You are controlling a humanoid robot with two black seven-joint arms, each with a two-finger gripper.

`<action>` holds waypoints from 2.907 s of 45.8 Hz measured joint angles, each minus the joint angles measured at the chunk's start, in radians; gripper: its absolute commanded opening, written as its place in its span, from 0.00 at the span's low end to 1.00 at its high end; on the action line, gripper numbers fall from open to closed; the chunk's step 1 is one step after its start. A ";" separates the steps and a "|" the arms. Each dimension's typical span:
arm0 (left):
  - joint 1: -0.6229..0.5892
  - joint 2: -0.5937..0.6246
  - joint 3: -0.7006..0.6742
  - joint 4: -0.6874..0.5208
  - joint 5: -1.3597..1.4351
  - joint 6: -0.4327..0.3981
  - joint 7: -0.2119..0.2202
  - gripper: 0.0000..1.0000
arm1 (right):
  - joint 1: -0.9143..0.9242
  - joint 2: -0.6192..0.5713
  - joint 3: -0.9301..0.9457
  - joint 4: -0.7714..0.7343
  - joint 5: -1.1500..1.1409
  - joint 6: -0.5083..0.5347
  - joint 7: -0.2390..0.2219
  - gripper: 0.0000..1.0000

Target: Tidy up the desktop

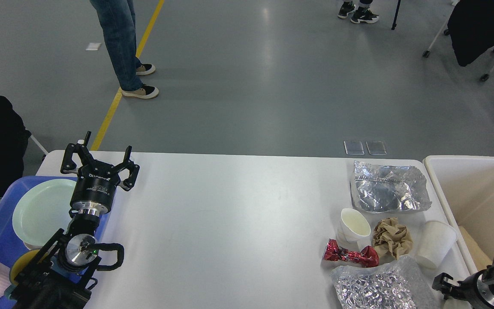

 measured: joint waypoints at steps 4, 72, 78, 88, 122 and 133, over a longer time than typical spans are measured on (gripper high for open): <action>0.000 0.000 0.000 0.000 0.000 0.000 0.000 0.96 | 0.007 -0.011 0.000 0.002 0.016 0.000 0.000 0.00; -0.001 0.000 0.000 0.000 0.001 0.000 0.002 0.96 | 1.119 0.147 -0.283 0.324 0.060 0.708 -0.006 0.00; -0.001 0.000 0.000 0.000 0.001 0.000 0.001 0.96 | 1.153 0.164 -0.268 0.341 0.087 0.720 -0.007 0.00; -0.001 0.000 0.000 0.000 0.000 0.000 0.001 0.96 | 1.161 0.159 -0.271 0.346 0.132 0.719 -0.008 0.00; -0.001 0.000 0.000 0.000 0.000 0.000 0.000 0.96 | 0.373 -0.057 -0.130 -0.239 0.145 0.236 -0.005 0.00; -0.001 0.000 0.000 0.000 0.000 0.000 0.000 0.96 | -0.082 -0.029 0.077 -0.653 0.156 0.049 -0.006 0.00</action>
